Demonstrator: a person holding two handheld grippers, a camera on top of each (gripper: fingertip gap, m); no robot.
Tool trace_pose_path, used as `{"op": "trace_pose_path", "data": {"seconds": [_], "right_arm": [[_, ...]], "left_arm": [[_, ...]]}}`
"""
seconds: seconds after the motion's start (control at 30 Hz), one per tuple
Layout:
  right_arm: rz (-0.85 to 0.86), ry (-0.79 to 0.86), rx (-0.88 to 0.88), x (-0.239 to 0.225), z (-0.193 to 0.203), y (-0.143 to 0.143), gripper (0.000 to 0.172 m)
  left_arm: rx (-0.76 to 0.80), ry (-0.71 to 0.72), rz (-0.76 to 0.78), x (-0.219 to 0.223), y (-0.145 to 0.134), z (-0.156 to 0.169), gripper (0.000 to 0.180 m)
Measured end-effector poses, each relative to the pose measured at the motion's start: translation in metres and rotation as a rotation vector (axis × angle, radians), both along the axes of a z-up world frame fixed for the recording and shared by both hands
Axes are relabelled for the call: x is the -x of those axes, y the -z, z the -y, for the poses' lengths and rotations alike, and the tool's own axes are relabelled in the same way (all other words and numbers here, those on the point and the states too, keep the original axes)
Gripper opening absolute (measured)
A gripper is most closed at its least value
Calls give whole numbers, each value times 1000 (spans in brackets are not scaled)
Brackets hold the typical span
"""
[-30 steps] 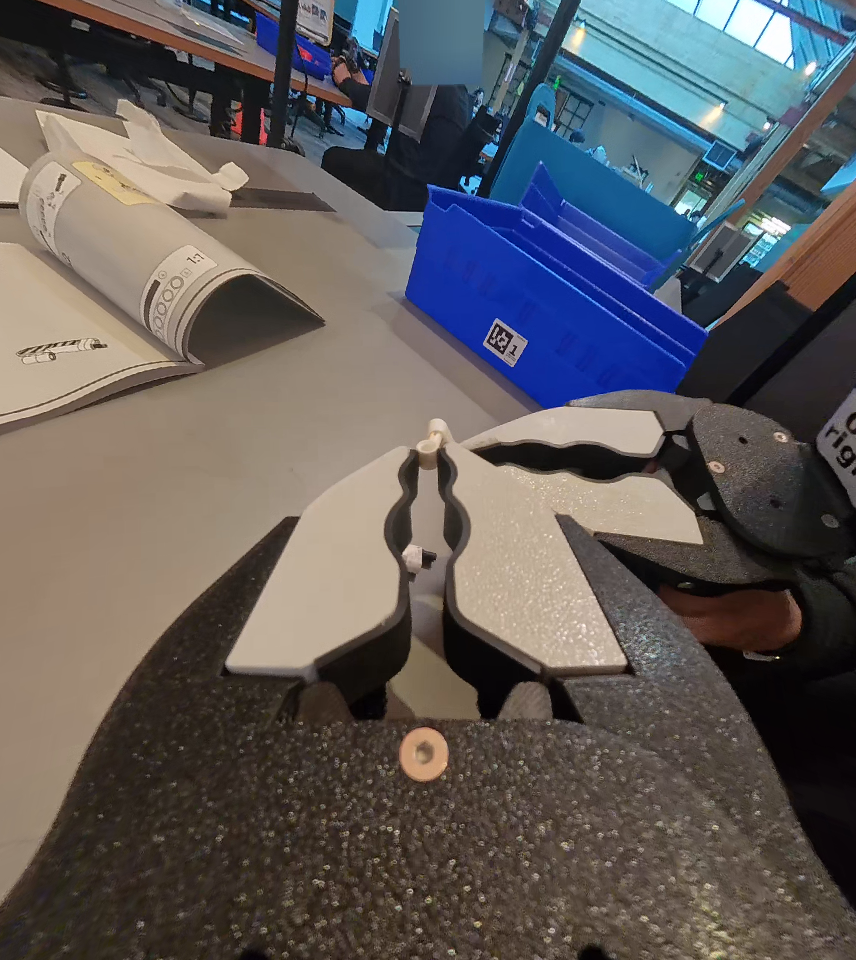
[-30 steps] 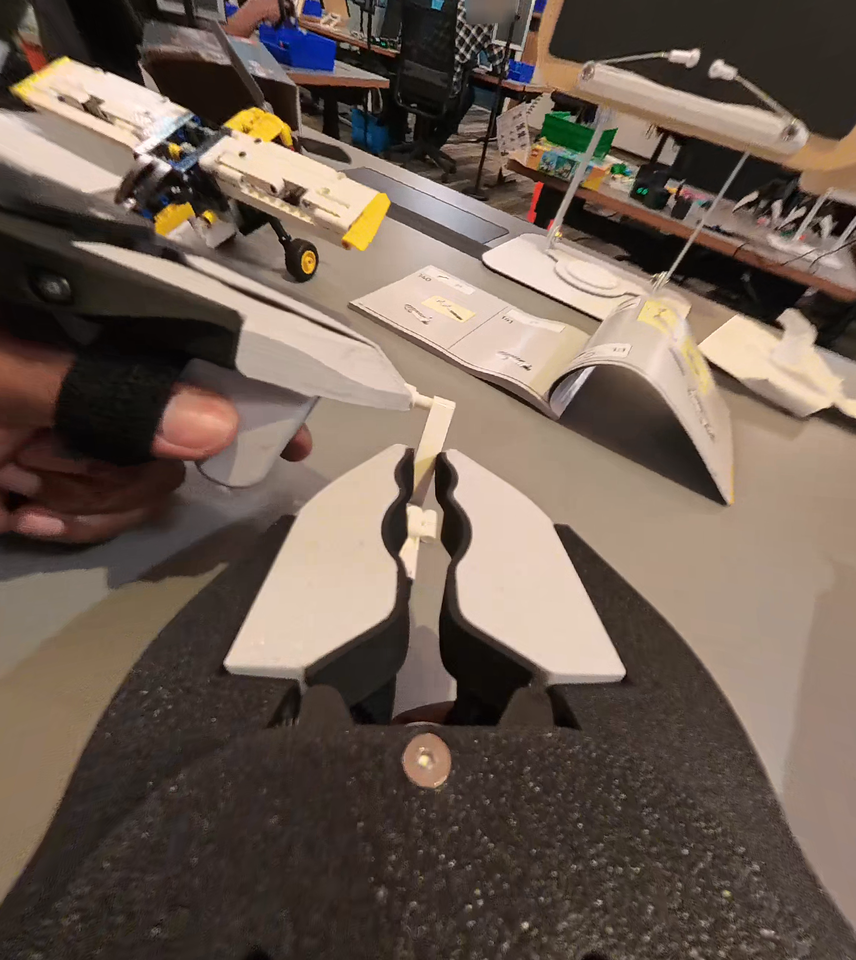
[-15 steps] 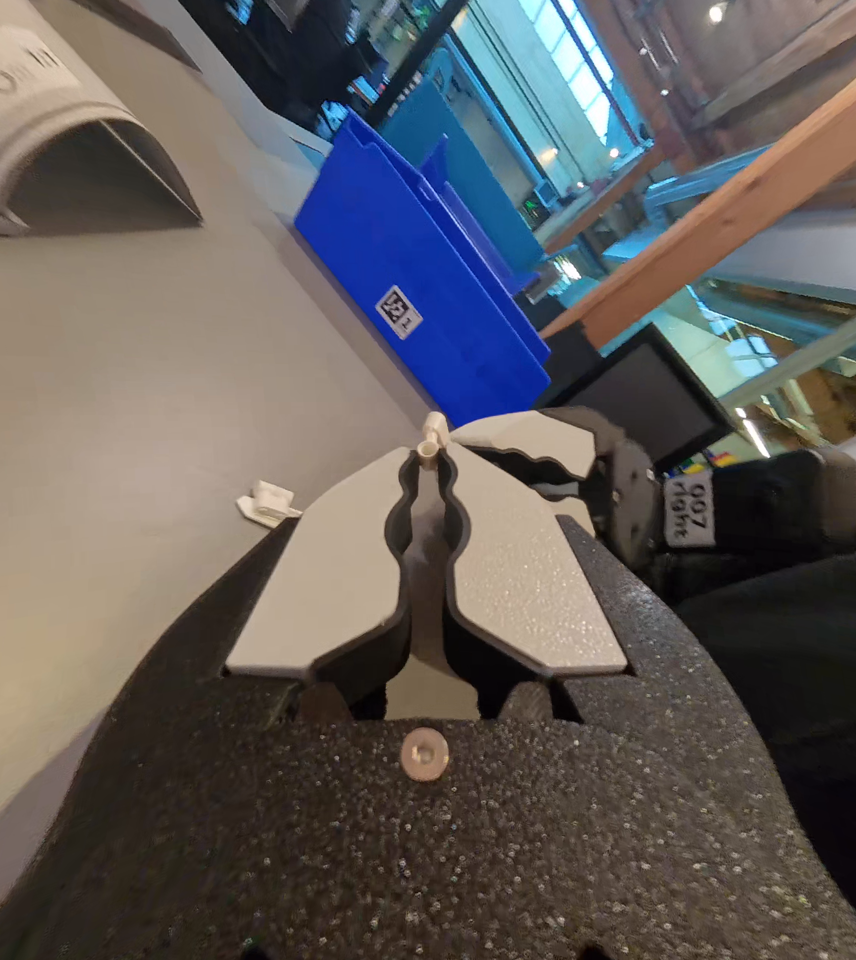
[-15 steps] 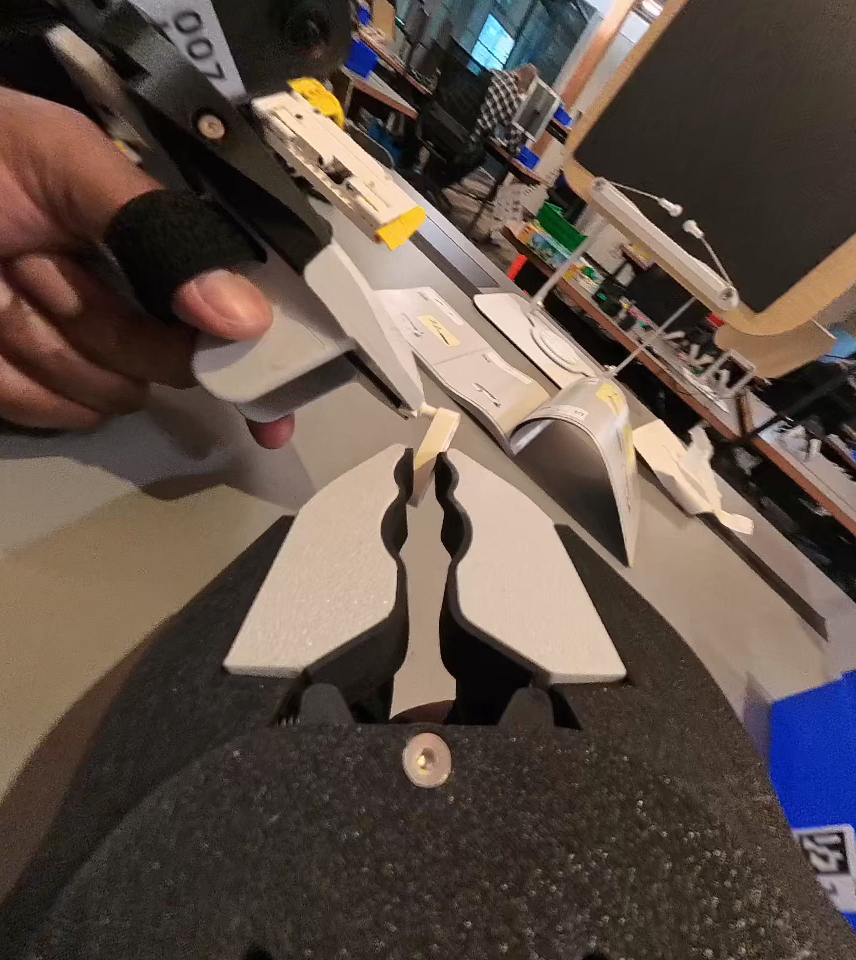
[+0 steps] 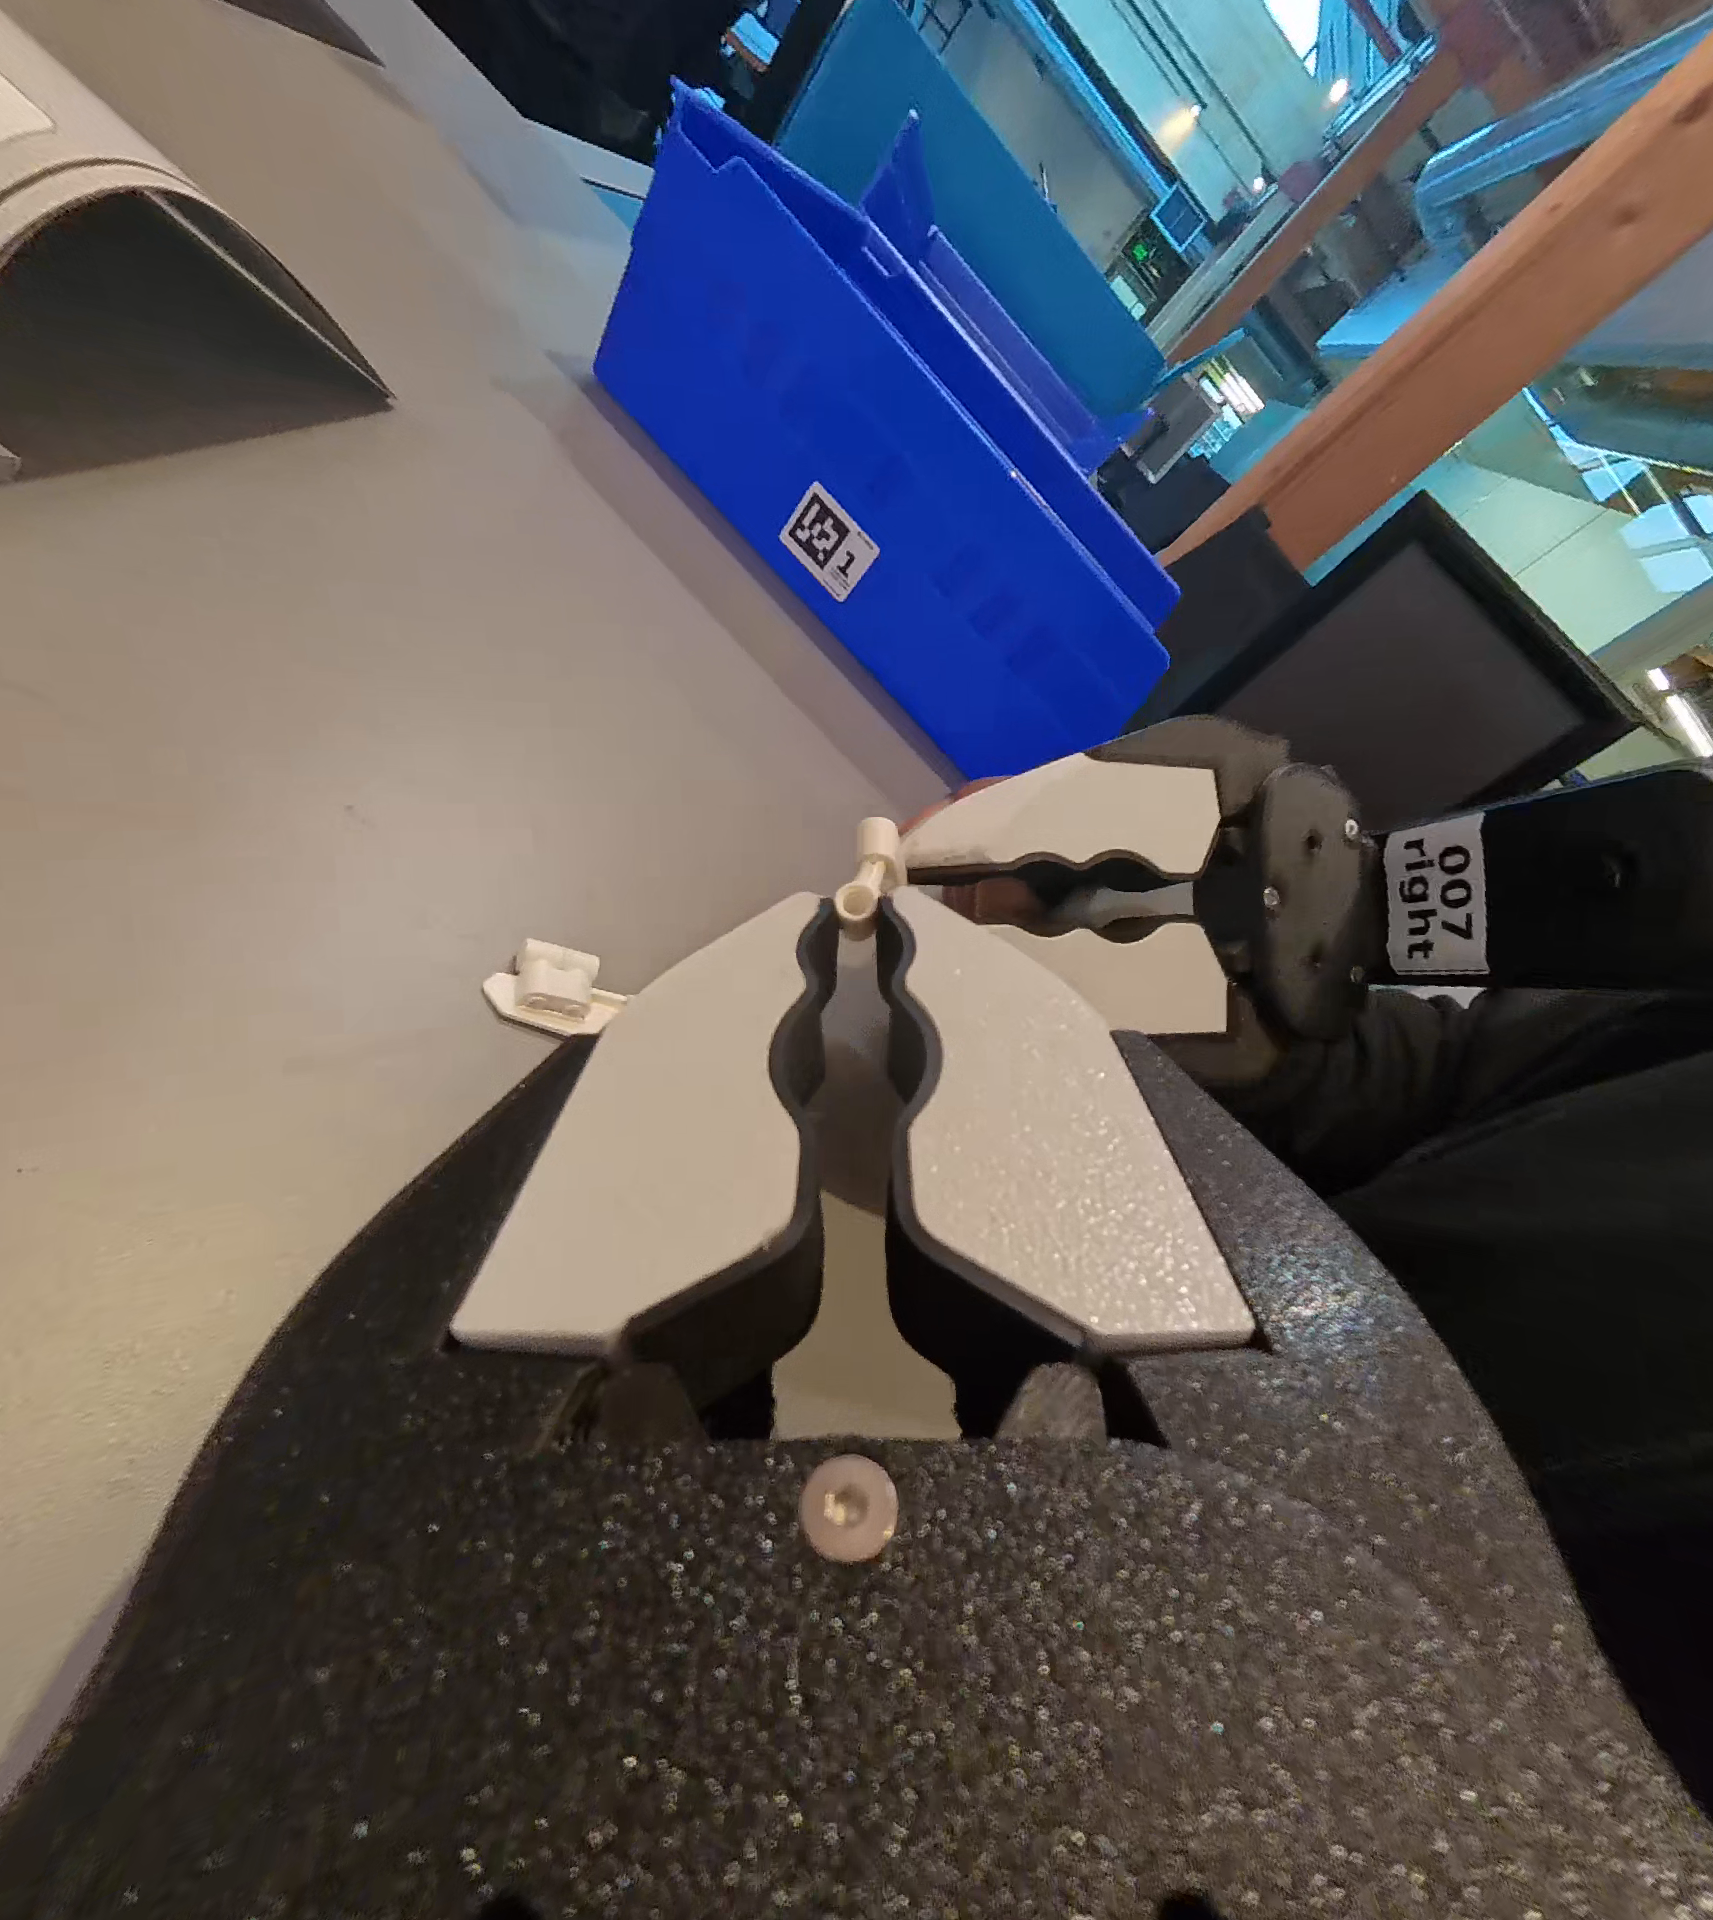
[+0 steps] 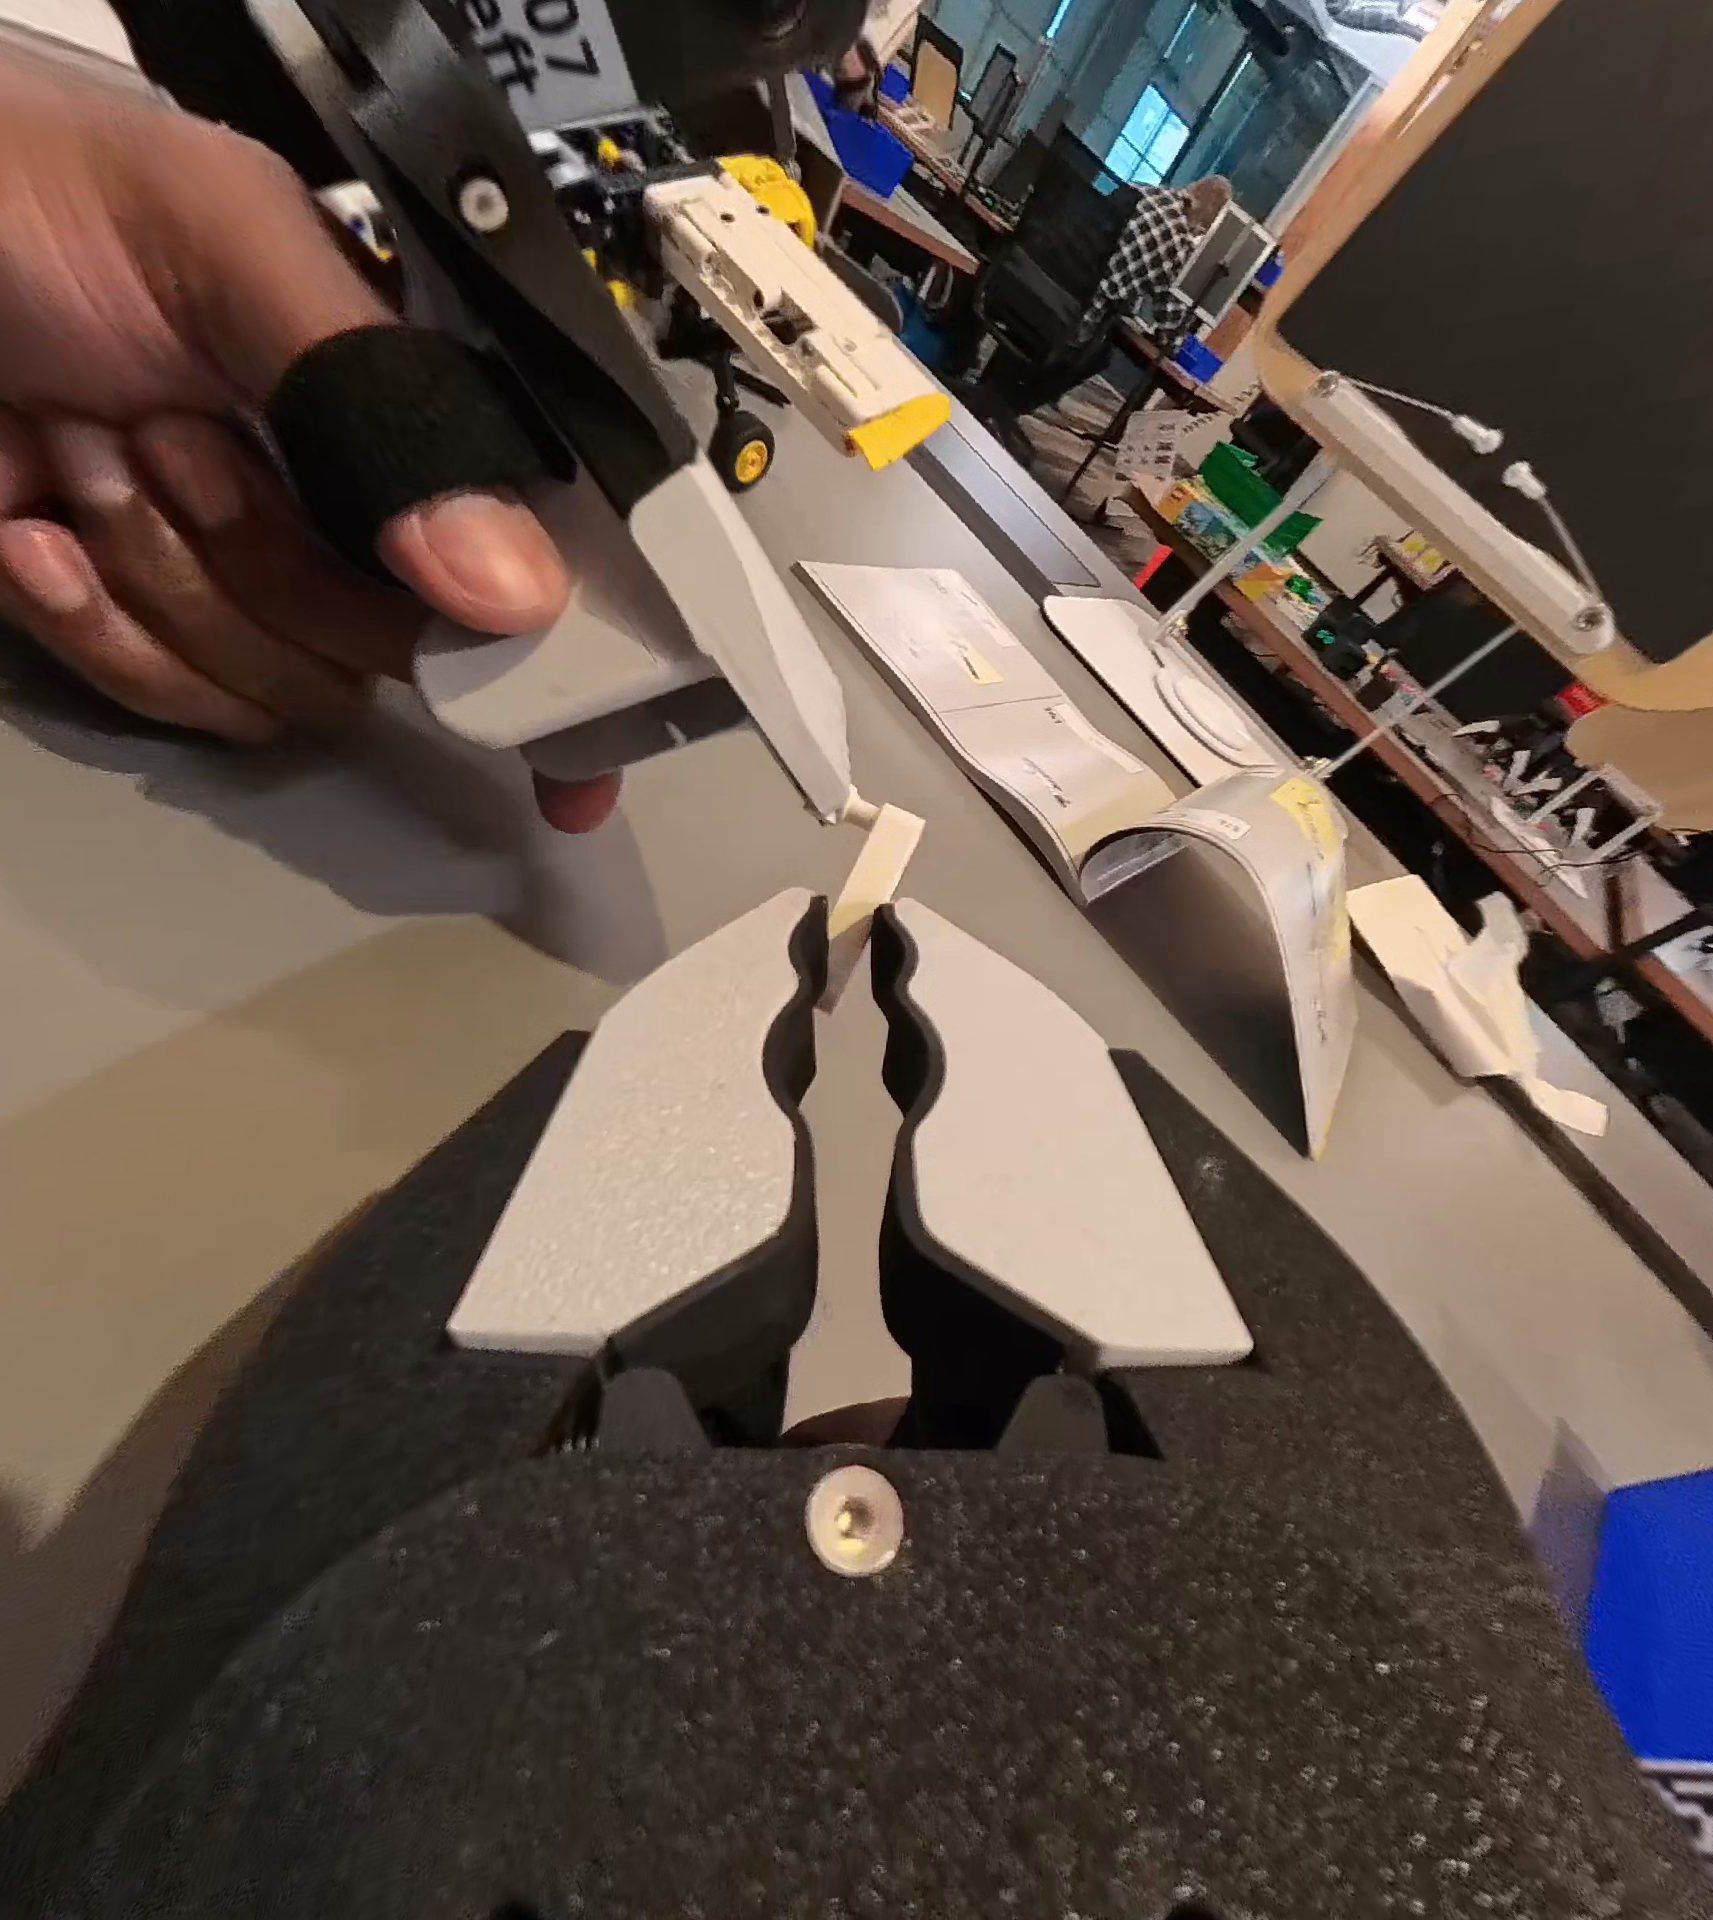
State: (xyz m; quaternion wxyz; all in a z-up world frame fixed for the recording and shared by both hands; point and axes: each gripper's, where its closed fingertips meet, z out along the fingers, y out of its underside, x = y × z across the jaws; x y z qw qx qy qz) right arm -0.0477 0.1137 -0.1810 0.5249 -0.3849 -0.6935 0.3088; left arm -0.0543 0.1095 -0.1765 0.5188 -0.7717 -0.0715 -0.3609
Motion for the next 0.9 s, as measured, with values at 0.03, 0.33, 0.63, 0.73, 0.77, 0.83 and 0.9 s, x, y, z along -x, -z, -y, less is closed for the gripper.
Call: {"op": "trace_pose_path", "data": {"seconds": [0.03, 0.33, 0.63, 0.73, 0.77, 0.83, 0.9], "right_arm": [[-1, -1, -4, 0, 0, 0, 8], [10, -36, -26, -2, 2, 3, 8], [27, 12, -182, -2, 0, 10, 8], [28, 39, -250, -1, -1, 11, 8], [30, 46, -272, -1, -1, 12, 8], [29, 50, -279, -1, -1, 12, 8], [29, 52, -261, -1, -1, 12, 8]], "left_arm": [[1, 11, 11, 0, 0, 0, 7], [34, 22, -29, -2, 6, 1, 7], [55, -19, -143, -1, 14, 0, 7], [72, -34, -138, -1, 16, 0, 7], [78, -35, -134, 0, 17, 0, 7], [81, -37, -123, 0, 17, 0, 7], [88, -43, -103, 0, 17, 0, 7]]}}
